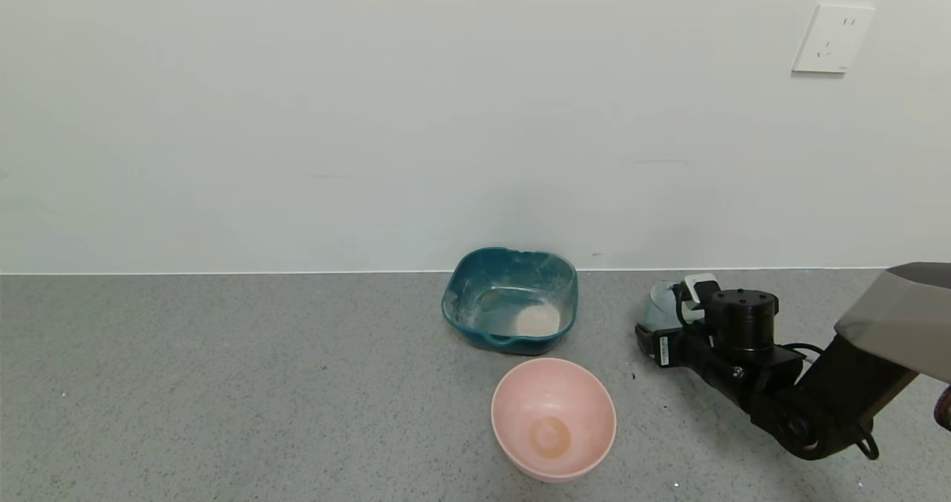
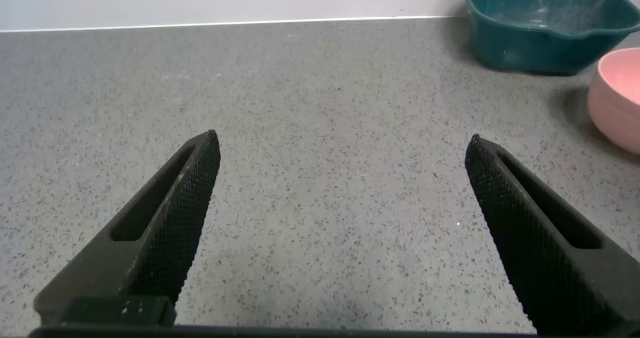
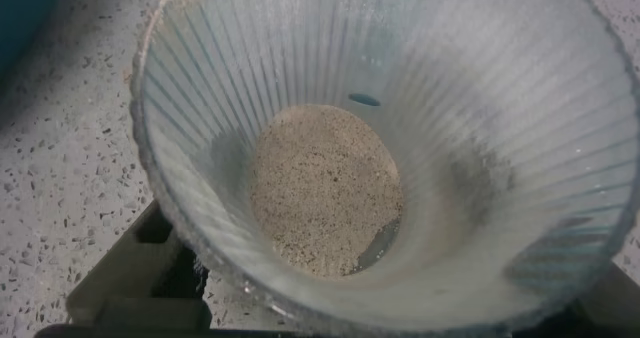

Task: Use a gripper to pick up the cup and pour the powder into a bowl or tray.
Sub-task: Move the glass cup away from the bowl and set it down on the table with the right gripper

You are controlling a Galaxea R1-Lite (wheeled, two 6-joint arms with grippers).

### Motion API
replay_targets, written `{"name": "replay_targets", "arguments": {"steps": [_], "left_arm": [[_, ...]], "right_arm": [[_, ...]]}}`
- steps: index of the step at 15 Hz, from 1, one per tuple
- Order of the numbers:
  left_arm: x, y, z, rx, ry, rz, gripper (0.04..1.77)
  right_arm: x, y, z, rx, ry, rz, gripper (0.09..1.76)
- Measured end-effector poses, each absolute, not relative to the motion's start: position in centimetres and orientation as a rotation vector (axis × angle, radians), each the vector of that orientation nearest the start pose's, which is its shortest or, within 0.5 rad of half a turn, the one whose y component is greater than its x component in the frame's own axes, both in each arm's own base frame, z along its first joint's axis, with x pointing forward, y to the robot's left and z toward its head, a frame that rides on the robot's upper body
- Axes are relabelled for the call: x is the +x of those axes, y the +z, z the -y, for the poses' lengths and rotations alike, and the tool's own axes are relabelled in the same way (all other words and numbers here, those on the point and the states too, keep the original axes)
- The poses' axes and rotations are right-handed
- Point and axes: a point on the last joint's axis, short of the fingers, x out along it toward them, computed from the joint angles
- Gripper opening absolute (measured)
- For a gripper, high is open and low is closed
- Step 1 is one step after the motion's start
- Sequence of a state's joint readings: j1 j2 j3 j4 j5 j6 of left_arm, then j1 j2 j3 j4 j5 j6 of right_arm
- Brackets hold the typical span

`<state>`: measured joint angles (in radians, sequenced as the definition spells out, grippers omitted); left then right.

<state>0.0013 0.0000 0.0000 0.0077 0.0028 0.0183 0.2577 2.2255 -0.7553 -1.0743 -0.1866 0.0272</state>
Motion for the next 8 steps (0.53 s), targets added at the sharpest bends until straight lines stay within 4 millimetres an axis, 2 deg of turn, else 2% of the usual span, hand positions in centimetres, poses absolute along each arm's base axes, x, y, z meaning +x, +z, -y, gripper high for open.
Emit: {"name": "replay_targets", "arguments": {"steps": [6,8], "left_arm": [[-2.3,7.5,0.0,0.018,0.004,-0.008,1.76],[-2.3,7.5,0.0,0.018,0.004,-0.008,1.76]], "right_arm": [[35.3,3.9,-8.5,-0.064,0.067,-0.440,1.65],[34.6,4.9,-8.3,-0.064,0.083,-0.478,1.66]]}}
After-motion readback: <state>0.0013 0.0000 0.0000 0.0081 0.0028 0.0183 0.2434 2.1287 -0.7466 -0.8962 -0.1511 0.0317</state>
